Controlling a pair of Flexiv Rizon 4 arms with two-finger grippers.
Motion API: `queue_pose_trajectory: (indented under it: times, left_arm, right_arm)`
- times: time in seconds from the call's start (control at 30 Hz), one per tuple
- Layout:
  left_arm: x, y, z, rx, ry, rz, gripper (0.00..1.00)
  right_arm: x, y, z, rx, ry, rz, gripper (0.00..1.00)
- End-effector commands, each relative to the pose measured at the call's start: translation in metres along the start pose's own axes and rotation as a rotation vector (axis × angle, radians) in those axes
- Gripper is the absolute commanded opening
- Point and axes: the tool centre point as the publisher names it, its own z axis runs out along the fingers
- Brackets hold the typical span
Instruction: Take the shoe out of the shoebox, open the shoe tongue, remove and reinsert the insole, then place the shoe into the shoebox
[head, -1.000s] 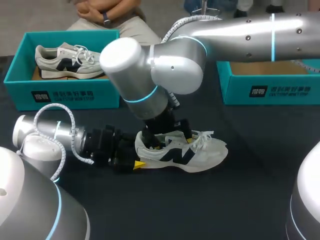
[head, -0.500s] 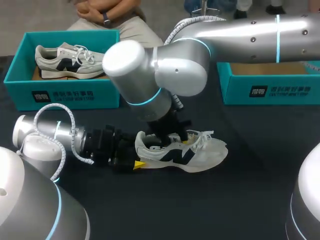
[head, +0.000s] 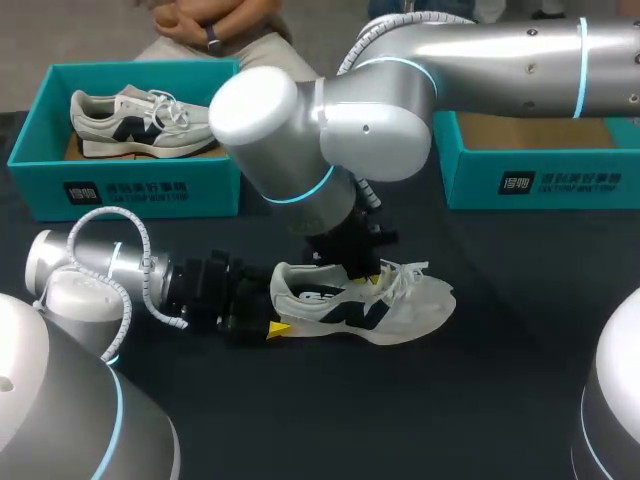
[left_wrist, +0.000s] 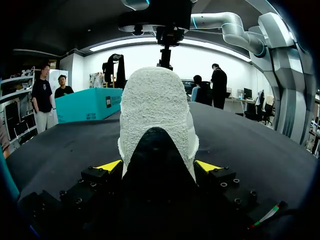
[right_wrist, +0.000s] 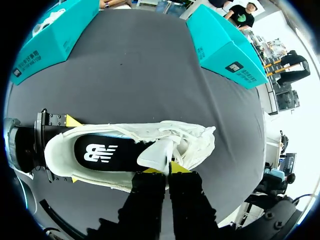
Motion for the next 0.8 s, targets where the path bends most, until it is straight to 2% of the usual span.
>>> queue_pose_trajectory:
  times: [0.03, 0.3, 0.43, 0.57, 0.8]
  left_arm:
    - [0.000, 0.005, 0.001, -0.001, -0.002, 0.000, 0.00]
    - [0.000, 0.005, 0.001, -0.001, -0.002, 0.000, 0.00]
    - [0.000, 0.005, 0.001, -0.001, -0.002, 0.000, 0.00]
    - [0.000, 0.005, 0.001, -0.001, -0.002, 0.000, 0.00]
    - [0.000, 0.005, 0.001, -0.001, -0.002, 0.000, 0.00]
  right_arm:
    - [-0.015, 0.000, 0.000, -0.002, 0.017, 0.011, 0.00]
    - [-0.041, 0.002, -0.002, -0.004, 0.034, 0.078, 0.03]
    - [-0.051, 0.005, -0.008, -0.011, 0.041, 0.094, 0.13]
    - [-0.046, 0.010, -0.016, -0.024, 0.031, 0.078, 0.22]
    - [-0.034, 0.019, -0.021, -0.039, 0.033, 0.039, 0.27]
